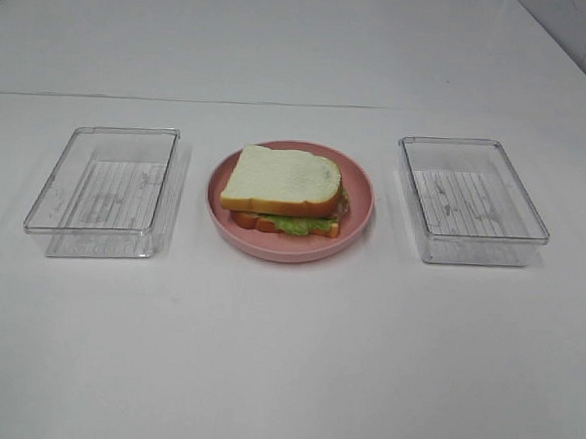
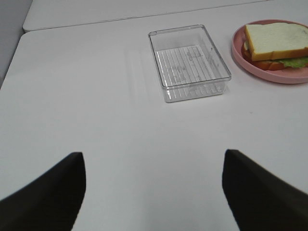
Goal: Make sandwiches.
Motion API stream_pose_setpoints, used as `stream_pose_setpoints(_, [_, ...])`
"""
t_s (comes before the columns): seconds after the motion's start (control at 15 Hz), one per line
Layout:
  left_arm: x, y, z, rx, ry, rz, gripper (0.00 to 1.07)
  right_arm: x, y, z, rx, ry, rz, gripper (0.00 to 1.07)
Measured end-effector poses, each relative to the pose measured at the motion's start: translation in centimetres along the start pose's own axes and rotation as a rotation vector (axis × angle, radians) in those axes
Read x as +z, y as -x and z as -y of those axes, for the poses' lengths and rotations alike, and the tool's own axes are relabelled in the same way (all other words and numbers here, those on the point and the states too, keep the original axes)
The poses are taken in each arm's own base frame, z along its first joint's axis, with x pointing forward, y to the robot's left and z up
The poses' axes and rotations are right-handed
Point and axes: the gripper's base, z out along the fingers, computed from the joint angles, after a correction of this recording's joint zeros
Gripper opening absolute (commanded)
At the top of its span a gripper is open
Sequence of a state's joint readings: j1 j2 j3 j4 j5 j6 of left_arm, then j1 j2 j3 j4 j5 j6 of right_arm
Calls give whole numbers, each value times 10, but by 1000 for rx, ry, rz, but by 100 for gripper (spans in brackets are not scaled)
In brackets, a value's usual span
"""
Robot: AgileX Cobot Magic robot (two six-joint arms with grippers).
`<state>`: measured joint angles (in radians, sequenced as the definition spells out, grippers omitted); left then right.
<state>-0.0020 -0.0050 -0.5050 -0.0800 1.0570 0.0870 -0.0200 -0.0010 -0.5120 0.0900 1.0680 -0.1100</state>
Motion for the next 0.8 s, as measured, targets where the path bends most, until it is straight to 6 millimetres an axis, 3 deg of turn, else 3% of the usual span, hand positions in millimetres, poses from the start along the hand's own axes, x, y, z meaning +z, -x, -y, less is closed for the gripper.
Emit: stream_pose_setpoints(0.8, [0,0,0,0,0,0,75,-1,-1,0,0,0,6,76])
